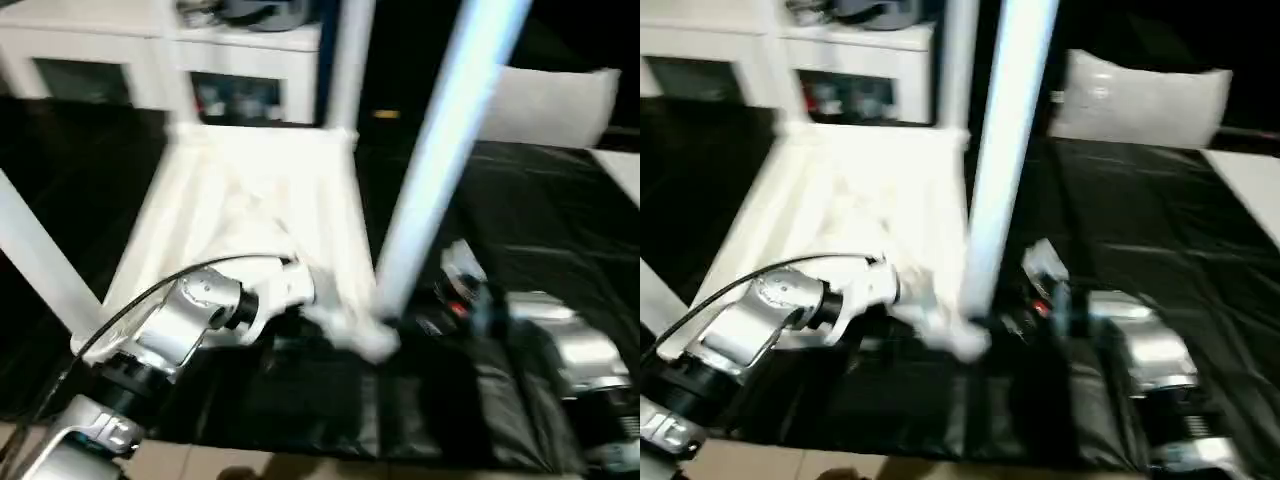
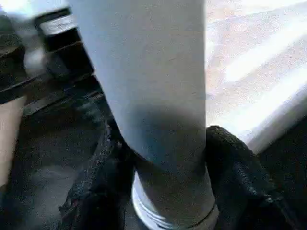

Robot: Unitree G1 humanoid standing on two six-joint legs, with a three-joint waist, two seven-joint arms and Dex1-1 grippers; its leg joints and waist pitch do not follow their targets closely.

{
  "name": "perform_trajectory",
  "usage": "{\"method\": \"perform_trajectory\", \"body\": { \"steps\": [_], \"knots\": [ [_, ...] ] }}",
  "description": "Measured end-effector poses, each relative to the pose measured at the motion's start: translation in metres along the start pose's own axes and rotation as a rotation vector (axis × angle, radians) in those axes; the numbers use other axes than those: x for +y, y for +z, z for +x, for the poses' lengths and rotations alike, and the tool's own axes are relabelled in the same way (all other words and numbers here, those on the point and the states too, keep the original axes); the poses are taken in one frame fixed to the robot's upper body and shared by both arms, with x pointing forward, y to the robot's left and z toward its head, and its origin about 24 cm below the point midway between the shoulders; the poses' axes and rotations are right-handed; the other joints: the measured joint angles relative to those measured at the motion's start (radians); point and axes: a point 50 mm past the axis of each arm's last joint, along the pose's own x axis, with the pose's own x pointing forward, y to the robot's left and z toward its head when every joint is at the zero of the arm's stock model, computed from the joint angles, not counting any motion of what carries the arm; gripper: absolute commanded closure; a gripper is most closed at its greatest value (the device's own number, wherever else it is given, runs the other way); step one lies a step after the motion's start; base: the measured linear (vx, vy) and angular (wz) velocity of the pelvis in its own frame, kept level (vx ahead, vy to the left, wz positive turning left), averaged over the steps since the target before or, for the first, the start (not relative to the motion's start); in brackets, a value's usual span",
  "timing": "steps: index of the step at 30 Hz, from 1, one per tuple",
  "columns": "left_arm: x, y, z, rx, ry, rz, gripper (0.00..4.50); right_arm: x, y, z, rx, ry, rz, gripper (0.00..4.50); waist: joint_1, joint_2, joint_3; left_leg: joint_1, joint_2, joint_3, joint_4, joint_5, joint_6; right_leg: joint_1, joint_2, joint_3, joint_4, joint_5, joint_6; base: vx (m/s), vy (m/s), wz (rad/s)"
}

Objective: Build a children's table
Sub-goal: Rotate leg to tighten

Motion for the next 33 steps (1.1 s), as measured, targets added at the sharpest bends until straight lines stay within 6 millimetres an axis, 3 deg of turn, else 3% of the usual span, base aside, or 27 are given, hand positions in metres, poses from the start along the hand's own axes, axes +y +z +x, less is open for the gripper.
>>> {"method": "perform_trajectory", "body": {
  "steps": [2, 4, 5, 8, 13, 15, 24, 28, 33],
  "knots": [
    [0.002, 0.004, 0.008, -0.009, 0.099, -0.046, 4.5, -0.005, 0.005, 0.011, -0.01, -0.167, 0.028, 2.55, -0.024, -0.001, 0.0, 0.001, 0.001, 0.0, 0.0, 0.0, -0.001, 0.0, 0.001, -0.001, -0.001, 0.0, 0.0, 0.0, 0.0, 0.0],
    [0.004, 0.009, 0.016, -0.015, 0.166, -0.072, 4.5, -0.006, 0.009, 0.021, -0.027, -0.275, 0.05, 2.55, -0.03, -0.001, -0.001, 0.001, 0.001, -0.001, -0.001, 0.0, -0.001, 0.0, 0.001, -0.003, -0.002, 0.0, 0.0, 0.0, 0.0, 0.0],
    [0.004, 0.012, 0.022, -0.027, 0.21, -0.102, 4.5, -0.006, 0.01, 0.025, -0.045, -0.352, 0.081, 2.55, -0.029, 0.0, -0.001, 0.0, 0.001, -0.002, -0.002, 0.0, -0.001, 0.0, 0.001, -0.003, -0.003, 0.0, 0.0, 0.0, 0.0, 0.0],
    [0.001, 0.019, 0.033, -0.042, 0.258, -0.137, 4.5, -0.005, 0.01, 0.028, -0.089, -0.455, 0.105, 1.89, -0.02, 0.004, -0.003, -0.002, 0.0, -0.001, -0.004, 0.0, 0.0, 0.001, 0.001, -0.003, -0.01, 0.001, 0.001, 0.0, 0.0, 0.0],
    [-0.005, 0.025, 0.039, -0.05, 0.234, -0.124, 4.5, 0.001, 0.002, 0.025, -0.077, -0.501, 0.108, 1.56, -0.002, 0.008, -0.006, -0.004, -0.002, 0.001, -0.008, -0.004, 0.007, 0.001, 0.001, 0.002, -0.012, 0.003, 0.003, 0.031, 0.005, 0.03],
    [-0.006, 0.026, 0.038, -0.053, 0.225, -0.117, 4.5, 0.003, 0.004, 0.023, -0.076, -0.497, 0.096, 1.35, 0.006, 0.009, -0.006, -0.004, -0.002, 0.001, -0.011, -0.004, 0.006, 0.0, 0.001, 0.002, -0.012, 0.003, 0.003, 0.0, 0.0, 0.0],
    [0.0, 0.014, 0.022, -0.033, 0.156, -0.025, 4.5, 0.001, 0.01, 0.002, -0.054, -0.295, -0.006, 0.65, 0.007, 0.011, -0.007, -0.003, -0.002, 0.002, -0.012, -0.003, 0.005, 0.0, 0.001, 0.002, -0.012, 0.003, 0.003, 0.0, 0.0, 0.0],
    [0.0, 0.007, 0.01, -0.03, 0.078, 0.031, 4.5, -0.004, 0.009, -0.026, 0.034, -0.164, -0.09, 0.45, 0.02, 0.01, -0.005, -0.003, -0.001, 0.002, -0.012, -0.003, 0.005, 0.0, 0.001, 0.001, -0.012, 0.003, 0.003, 0.0, 0.0, 0.0],
    [0.001, 0.0, -0.005, 0.0, -0.021, 0.097, 4.5, -0.002, 0.01, -0.039, 0.088, -0.021, -0.135, 0.45, 0.04, 0.01, -0.006, -0.003, -0.001, 0.002, -0.01, -0.003, 0.005, 0.0, 0.001, 0.002, -0.012, 0.003, 0.003, 0.0, 0.0, 0.0]
  ]
}}
